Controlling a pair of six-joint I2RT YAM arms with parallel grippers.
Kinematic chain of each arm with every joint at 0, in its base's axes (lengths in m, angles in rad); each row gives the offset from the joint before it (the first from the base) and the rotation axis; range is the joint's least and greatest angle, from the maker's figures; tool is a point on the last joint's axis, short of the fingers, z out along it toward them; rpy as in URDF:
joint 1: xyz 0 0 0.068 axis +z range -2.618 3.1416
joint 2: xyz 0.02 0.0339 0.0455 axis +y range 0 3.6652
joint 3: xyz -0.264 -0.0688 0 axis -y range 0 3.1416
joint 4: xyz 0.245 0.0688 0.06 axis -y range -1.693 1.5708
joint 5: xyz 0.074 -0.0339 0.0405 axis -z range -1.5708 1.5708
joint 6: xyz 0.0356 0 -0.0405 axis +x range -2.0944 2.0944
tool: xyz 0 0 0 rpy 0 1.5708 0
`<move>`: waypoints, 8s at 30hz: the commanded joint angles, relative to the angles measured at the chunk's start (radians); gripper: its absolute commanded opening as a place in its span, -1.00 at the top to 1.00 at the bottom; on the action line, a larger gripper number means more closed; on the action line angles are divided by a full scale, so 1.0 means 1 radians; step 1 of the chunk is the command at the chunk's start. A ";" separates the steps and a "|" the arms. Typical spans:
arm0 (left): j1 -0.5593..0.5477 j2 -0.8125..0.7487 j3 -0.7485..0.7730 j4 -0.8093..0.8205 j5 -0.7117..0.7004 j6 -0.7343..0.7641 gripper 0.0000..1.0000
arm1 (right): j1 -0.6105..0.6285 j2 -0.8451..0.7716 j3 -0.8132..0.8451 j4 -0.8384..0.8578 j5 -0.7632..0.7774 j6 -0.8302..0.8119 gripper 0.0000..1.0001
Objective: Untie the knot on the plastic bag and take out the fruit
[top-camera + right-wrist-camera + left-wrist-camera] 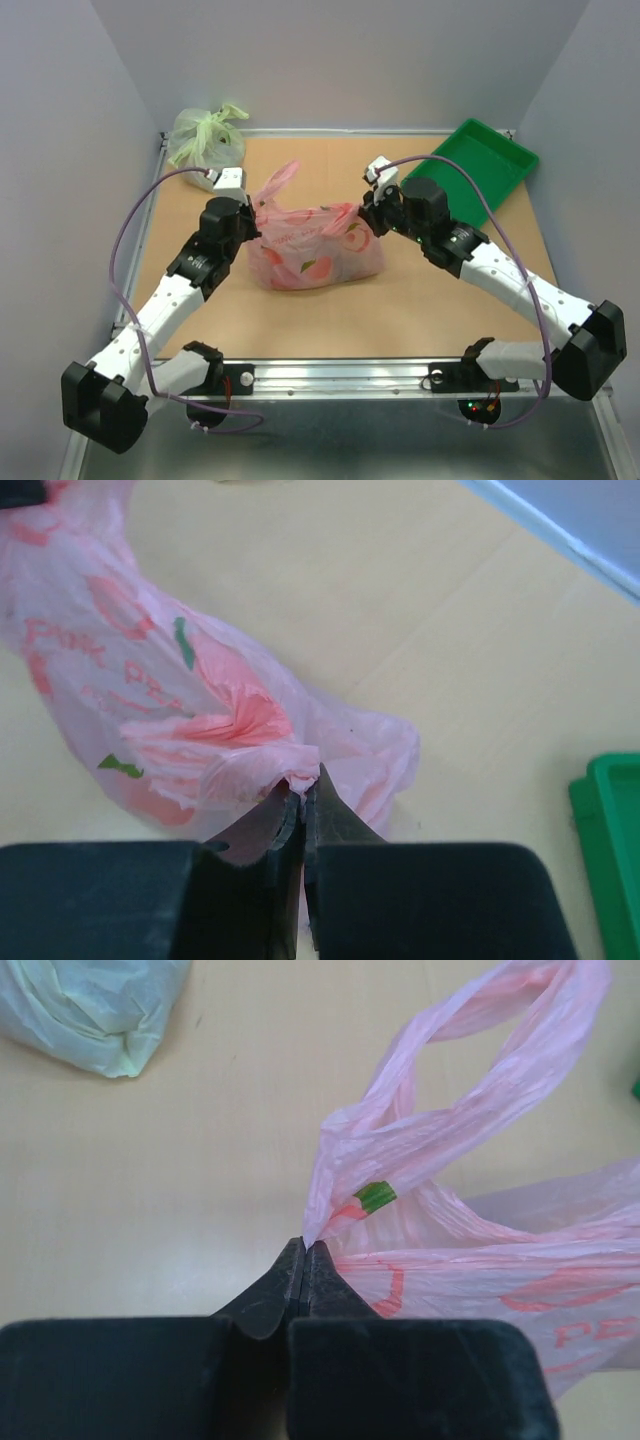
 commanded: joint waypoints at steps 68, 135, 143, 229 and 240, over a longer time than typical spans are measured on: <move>0.110 -0.476 -0.039 -0.265 0.209 -0.292 -0.57 | 0.295 0.283 0.205 -0.118 0.216 0.217 -1.00; -0.034 -0.332 -0.411 0.209 0.055 -0.578 1.00 | -0.016 0.516 0.373 -0.023 -0.081 0.205 0.99; -0.034 -0.369 -0.481 0.325 0.045 -0.508 1.00 | -0.099 0.443 0.380 -0.013 -0.143 0.248 0.99; -0.401 -0.057 -0.449 0.227 -0.252 -0.828 1.00 | 0.237 0.214 -0.173 0.043 0.459 0.357 -0.44; -0.399 -0.194 -0.519 0.095 -0.199 -0.826 1.00 | -0.027 0.358 -0.021 0.043 0.504 0.410 0.95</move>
